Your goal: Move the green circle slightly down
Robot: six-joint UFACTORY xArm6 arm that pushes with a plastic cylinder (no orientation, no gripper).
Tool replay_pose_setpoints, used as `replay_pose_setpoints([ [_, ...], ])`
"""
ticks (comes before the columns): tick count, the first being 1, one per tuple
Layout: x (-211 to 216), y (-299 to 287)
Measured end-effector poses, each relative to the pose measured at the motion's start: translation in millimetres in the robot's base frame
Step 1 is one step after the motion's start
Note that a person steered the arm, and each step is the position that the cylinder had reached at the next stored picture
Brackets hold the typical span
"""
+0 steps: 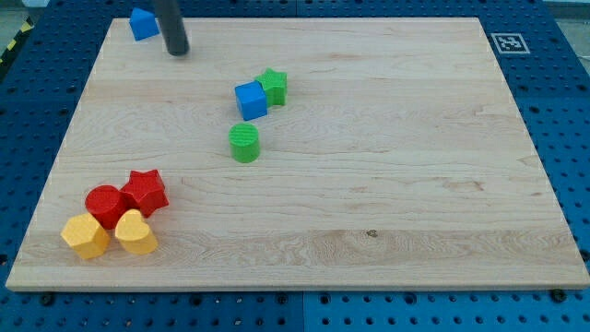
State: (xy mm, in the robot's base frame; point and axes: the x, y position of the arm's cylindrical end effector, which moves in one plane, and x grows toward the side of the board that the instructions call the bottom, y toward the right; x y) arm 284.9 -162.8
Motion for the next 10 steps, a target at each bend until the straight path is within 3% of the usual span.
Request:
replay_pose_setpoints([
  [2,75,25],
  [5,79,25],
  [8,125,36],
  [10,148,132],
])
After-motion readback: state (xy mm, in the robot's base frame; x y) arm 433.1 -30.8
